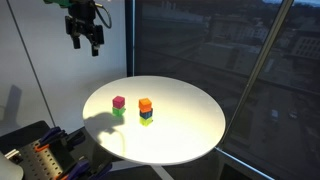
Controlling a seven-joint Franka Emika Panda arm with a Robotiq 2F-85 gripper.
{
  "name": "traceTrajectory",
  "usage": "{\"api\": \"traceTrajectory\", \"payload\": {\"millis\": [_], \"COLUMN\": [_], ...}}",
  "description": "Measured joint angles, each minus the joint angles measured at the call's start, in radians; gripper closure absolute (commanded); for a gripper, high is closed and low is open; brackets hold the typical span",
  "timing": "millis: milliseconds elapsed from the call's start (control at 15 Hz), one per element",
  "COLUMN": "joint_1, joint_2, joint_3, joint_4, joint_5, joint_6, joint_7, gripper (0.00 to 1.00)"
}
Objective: Place the orange block on the table
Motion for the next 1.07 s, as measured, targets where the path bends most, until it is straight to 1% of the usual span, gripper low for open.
{"api": "traceTrajectory", "payload": {"millis": [200,400,733,1067], "joint_1": [-0.023,-0.058,-0.104,-0.116], "joint_2": [0.04,0.096,0.207,0.324], "joint_3": [0.002,0.001,-0.003,-0.009], "joint_4": [0.002,0.015,0.057,0.101], "joint_5": [-0.008,-0.022,-0.042,-0.059], "joint_6": [0.113,0.196,0.275,0.341], "joint_7": [0.026,0.047,0.072,0.078], "gripper": [0.0,0.0,0.0,0.0]}}
